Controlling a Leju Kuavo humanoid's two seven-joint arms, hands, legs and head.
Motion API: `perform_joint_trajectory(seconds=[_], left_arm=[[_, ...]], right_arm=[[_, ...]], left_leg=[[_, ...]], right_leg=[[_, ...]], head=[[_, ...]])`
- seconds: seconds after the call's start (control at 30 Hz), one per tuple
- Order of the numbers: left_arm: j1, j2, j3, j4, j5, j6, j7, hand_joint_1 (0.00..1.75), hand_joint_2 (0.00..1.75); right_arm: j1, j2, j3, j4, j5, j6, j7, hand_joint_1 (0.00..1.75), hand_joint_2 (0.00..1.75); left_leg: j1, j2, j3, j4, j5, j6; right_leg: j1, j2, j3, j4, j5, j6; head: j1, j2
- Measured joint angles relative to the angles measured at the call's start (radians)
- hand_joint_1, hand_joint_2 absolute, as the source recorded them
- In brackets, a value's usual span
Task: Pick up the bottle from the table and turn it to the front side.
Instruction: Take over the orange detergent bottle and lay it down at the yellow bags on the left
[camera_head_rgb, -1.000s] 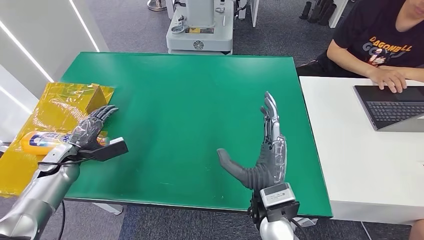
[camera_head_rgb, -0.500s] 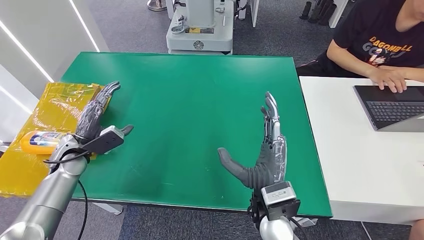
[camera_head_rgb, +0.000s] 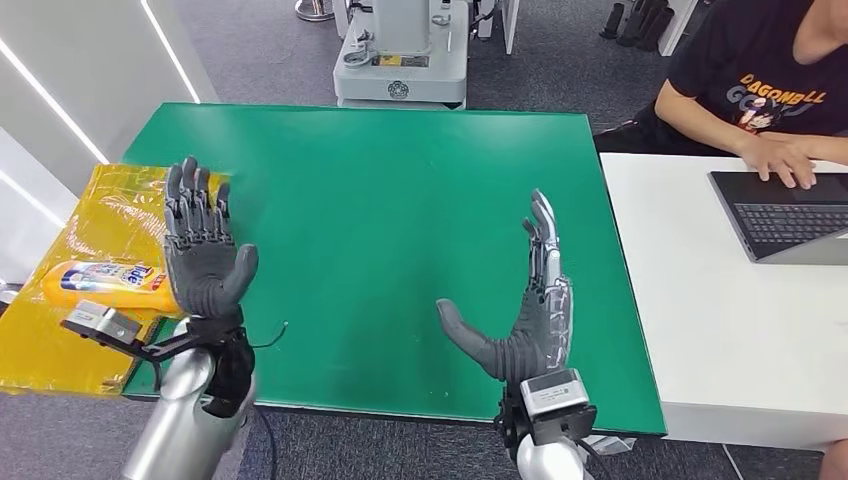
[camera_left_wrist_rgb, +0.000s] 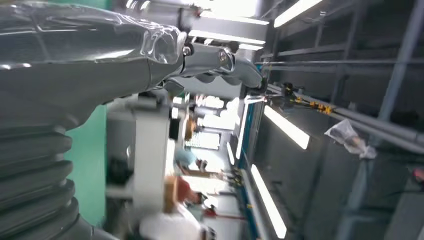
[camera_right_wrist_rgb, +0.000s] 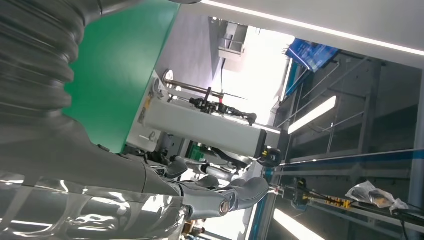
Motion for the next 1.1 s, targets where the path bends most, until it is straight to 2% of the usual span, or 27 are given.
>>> perform_joint_trajectory(seconds=[0.1, 0.23, 0.43, 0.67, 1.1], left_arm=[[0.044, -0.049, -0.025, -0.042, 0.040, 0.009, 0.000, 0.00, 1.75], [0.076, -0.082, -0.034, -0.073, 0.063, 0.007, -0.001, 0.00, 1.75], [0.127, -0.125, -0.034, -0.101, -0.050, 0.054, -0.029, 0.00, 1.75], [0.139, -0.146, -0.034, -0.107, -0.106, 0.057, -0.033, 0.00, 1.75], [0.148, -0.158, -0.034, -0.107, -0.113, 0.067, -0.035, 0.00, 1.75]], right_arm=[[0.013, 0.000, 0.000, -0.006, 0.009, -0.001, 0.002, 0.00, 1.75], [0.024, 0.000, -0.001, -0.013, 0.012, -0.008, 0.003, 0.00, 1.75], [0.055, 0.000, -0.002, -0.015, 0.025, -0.030, 0.001, 0.00, 1.75], [0.078, 0.000, -0.002, -0.016, 0.037, -0.044, -0.001, 0.00, 1.75], [0.085, 0.000, -0.002, -0.020, 0.047, -0.053, 0.003, 0.00, 1.75]], left_leg=[[0.000, 0.000, 0.000, 0.000, 0.000, 0.000], [0.000, 0.000, 0.000, 0.000, 0.000, 0.000], [0.001, 0.000, 0.000, 0.000, 0.000, 0.000], [0.000, 0.000, 0.000, 0.000, 0.000, 0.000], [0.000, 0.000, 0.000, 0.000, 0.000, 0.000]], right_leg=[[0.000, 0.000, 0.000, 0.000, 0.000, 0.000], [0.000, 0.000, 0.000, 0.000, 0.000, 0.000], [0.001, 0.000, 0.000, 0.001, 0.000, 0.000], [0.000, 0.000, 0.000, 0.000, 0.000, 0.000], [0.000, 0.000, 0.000, 0.000, 0.000, 0.000]], head=[[0.000, 0.000], [0.000, 0.000], [0.000, 0.000], [0.000, 0.000], [0.000, 0.000]])
